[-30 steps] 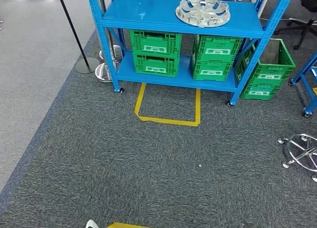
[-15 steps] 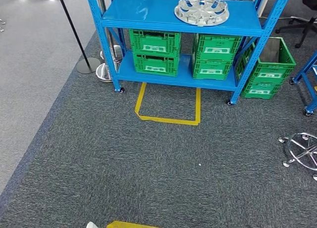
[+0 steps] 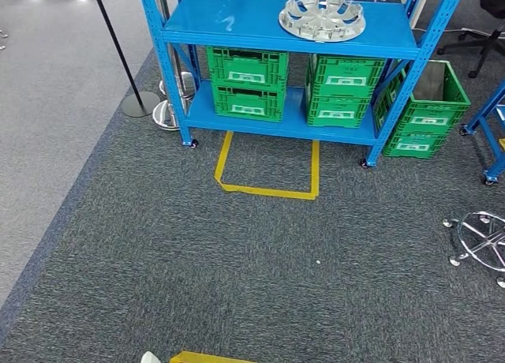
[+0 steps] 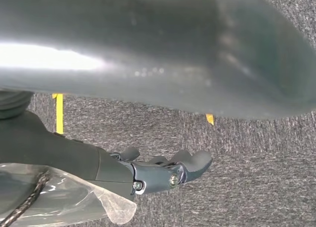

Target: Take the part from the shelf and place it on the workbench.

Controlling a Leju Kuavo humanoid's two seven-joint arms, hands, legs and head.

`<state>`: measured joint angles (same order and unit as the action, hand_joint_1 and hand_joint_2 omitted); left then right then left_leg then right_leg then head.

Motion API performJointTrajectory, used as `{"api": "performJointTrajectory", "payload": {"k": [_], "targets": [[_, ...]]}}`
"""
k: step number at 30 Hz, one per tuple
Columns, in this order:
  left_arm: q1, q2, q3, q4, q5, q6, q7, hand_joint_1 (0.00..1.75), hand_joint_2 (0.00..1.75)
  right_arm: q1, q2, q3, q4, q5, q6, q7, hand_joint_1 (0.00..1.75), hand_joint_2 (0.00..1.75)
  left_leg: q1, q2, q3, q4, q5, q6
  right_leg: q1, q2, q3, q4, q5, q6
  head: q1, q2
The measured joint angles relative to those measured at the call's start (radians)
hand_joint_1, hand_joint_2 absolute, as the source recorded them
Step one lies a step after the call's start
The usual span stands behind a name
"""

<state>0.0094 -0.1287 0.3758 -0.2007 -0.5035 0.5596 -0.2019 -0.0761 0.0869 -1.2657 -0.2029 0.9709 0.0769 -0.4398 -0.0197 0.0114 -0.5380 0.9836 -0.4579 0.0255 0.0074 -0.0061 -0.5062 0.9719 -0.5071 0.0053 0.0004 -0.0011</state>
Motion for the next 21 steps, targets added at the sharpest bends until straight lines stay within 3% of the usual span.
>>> {"api": "performJointTrajectory", "payload": {"k": [18, 21], "targets": [[0.0, -0.002, 0.0, 0.0, -0.015, -0.003, -0.003, 1.75, 1.75, 0.003, 0.002, 0.005, 0.0, 0.05, -0.033, 0.003, 0.0, 0.0, 0.0, 0.0, -0.004, 0.002, 0.0, 0.001, -0.001, 0.0, 0.002, -0.001, 0.002, 0.001, 0.0, 0.0], [0.0, -0.002, 0.003, 0.0, -0.02, -0.003, -0.003, 1.75, 1.75, 0.003, 0.008, 0.013, 0.0, 0.061, -0.047, 0.005, 0.0, 0.0, -0.003, -0.004, -0.006, -0.002, 0.005, 0.015, -0.004, -0.004, 0.008, -0.006, 0.007, 0.011, -0.001, 0.0]]}}
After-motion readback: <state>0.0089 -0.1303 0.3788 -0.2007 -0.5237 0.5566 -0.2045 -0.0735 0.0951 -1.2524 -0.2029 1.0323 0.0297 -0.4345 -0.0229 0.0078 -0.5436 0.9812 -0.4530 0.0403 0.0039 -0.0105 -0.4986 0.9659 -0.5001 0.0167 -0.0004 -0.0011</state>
